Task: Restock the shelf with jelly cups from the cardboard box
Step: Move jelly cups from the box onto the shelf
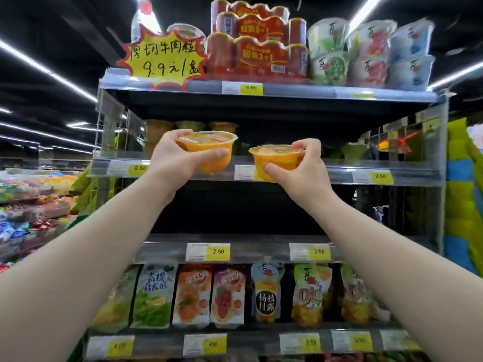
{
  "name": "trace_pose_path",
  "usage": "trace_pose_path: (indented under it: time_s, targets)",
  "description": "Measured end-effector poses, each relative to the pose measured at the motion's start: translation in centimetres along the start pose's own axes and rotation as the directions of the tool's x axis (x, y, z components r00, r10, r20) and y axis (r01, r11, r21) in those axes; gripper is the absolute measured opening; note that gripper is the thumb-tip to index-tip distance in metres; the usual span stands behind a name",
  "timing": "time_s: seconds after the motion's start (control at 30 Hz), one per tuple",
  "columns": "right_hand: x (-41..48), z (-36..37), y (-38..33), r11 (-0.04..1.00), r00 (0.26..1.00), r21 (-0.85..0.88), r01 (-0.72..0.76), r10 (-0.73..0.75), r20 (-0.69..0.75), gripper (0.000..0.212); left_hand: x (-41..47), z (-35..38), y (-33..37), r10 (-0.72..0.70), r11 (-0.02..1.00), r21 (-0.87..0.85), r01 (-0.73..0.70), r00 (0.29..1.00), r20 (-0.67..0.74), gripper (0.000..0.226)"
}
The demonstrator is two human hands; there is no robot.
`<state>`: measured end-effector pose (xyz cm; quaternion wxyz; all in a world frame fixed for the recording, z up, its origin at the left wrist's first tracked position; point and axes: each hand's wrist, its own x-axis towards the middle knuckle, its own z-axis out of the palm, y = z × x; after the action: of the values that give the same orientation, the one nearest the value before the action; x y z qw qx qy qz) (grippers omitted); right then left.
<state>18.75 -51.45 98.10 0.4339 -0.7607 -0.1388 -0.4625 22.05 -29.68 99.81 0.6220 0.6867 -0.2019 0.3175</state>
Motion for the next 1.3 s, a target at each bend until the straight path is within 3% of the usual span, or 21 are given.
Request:
trace_pose_path:
  time_s: [0.13, 0.2, 0.27, 0.47, 0.63, 0.77, 0.93, 1.0, 1.1, 1.2, 1.3]
  targets:
    - [4.4, 0.7, 1.3, 0.993, 0.992, -0.050, 0.110, -0.112, -0.056, 0.059, 3.8, 1.1, -0.5, 0.061, 0.998, -0.001, -0.061, 0.998, -0.003, 0.107]
    - [6.5, 1.1, 2.1, 0.979, 0.989, -0.160, 0.125, -0.136, -0.060, 0.057, 5.6, 1.7, -0.9, 0.069, 0.997, 0.027, -0.070, 0.997, 0.015, 0.105]
    - [8.4, 1.6, 2.9, 0.953, 0.993, -0.288, 0.089, -0.107, -0.045, 0.056, 7.4, 2.3, -1.5, 0.047, 0.996, 0.074, -0.049, 0.998, 0.031, 0.100]
    - [13.7, 3.1, 3.7, 0.901, 0.992, -0.430, -0.051, 0.096, 0.083, 0.059, 12.0, 3.9, -2.0, -0.031, 0.993, 0.117, 0.028, 0.999, 0.018, 0.096]
    - [16.0, 4.3, 4.5, 0.887, 0.970, -0.453, -0.084, 0.178, 0.167, 0.061, 13.6, 4.6, -2.7, -0.058, 0.988, 0.142, 0.058, 0.998, 0.000, 0.089]
    - [16.3, 4.5, 5.4, 0.897, 0.948, -0.433, -0.083, 0.205, 0.244, 0.065, 13.6, 4.7, -2.8, -0.048, 0.993, 0.107, 0.046, 0.999, 0.015, 0.097]
    - [16.2, 4.1, 5.5, 0.843, 0.917, -0.536, -0.047, 0.250, 0.312, 0.083, 13.5, 6.2, -2.2, -0.068, 0.997, 0.046, 0.064, 0.994, 0.086, 0.112]
    - [15.8, 3.4, 5.8, 0.830, 0.952, -0.557, 0.018, 0.155, 0.263, 0.079, 13.2, 6.6, -1.9, -0.059, 0.998, 0.027, 0.057, 0.994, 0.096, 0.114]
    - [15.0, 1.9, 6.3, 0.939, 0.981, -0.312, 0.147, -0.098, 0.166, 0.059, 12.8, 7.3, -1.1, -0.042, 0.996, -0.073, 0.052, 0.989, 0.141, 0.117]
    - [14.6, 0.9, 5.5, 0.996, 0.958, -0.010, 0.089, -0.083, 0.275, 0.047, 12.4, 8.4, 0.0, 0.002, 0.987, -0.159, 0.033, 0.976, 0.216, 0.111]
    - [14.9, 0.8, 4.8, 0.994, 0.910, 0.106, 0.029, -0.070, 0.408, 0.038, 12.2, 9.8, 0.7, 0.048, 0.988, -0.155, -0.003, 0.956, 0.289, 0.110]
